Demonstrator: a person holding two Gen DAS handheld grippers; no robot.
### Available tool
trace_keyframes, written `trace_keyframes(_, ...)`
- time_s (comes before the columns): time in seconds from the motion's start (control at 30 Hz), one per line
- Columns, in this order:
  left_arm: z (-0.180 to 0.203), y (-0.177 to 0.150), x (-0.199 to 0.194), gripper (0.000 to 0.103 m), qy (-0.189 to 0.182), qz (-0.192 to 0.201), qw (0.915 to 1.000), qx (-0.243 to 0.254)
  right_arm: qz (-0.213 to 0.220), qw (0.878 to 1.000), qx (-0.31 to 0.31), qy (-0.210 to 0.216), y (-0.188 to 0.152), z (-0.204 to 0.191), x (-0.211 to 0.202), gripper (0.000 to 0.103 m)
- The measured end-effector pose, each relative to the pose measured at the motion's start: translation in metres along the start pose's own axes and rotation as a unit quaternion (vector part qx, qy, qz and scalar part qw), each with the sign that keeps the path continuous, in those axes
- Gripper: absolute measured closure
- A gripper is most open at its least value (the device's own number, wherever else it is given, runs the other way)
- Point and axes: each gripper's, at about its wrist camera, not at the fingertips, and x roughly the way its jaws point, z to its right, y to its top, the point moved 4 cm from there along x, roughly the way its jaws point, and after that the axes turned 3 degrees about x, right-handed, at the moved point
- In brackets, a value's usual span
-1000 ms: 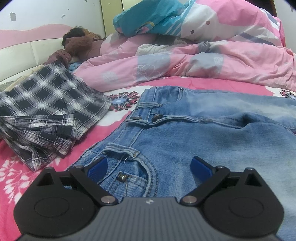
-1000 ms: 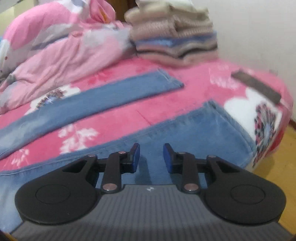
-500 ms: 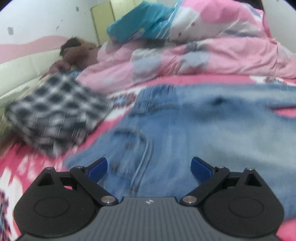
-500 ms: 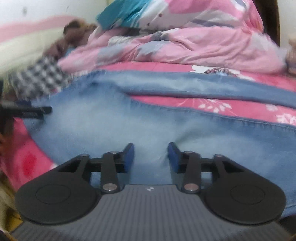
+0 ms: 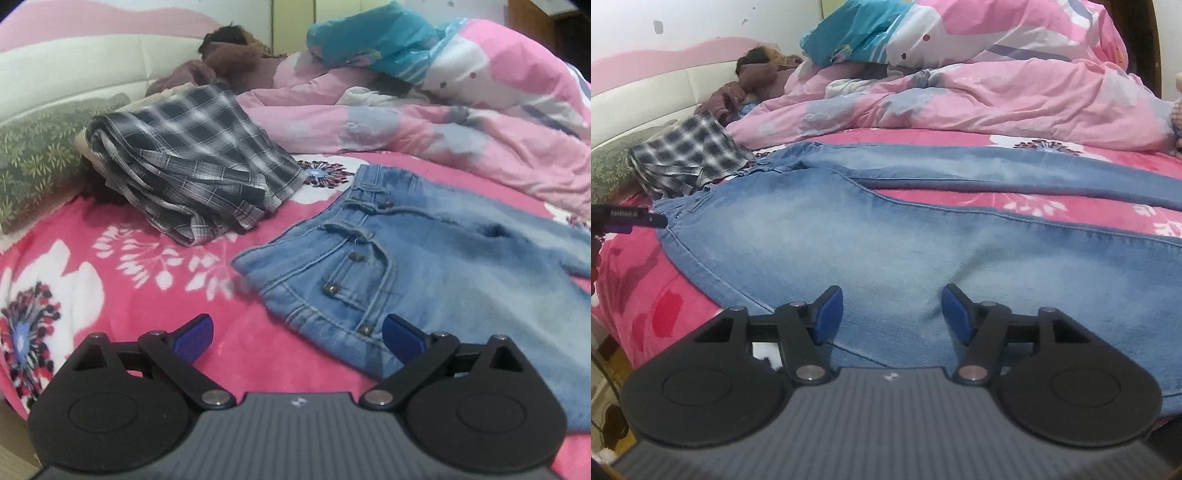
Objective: Fold clothes
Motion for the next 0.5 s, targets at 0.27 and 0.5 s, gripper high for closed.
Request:
trace_keyframes(0.27, 0.011, 0.015, 0.0, 0.005, 0.015, 0.037, 0.9991, 0.012, 0.003, 1.0, -0.012, -0.004, -0.001, -0.005, -0.002, 0.031)
trace_keyframes(0.5, 0.015, 0.041, 0.008, 0.008, 0.022, 0.079, 0.9953, 0.052, 0.012, 1.0, 0.005, -0.011, 0.001, -0.001, -0.005, 0.031)
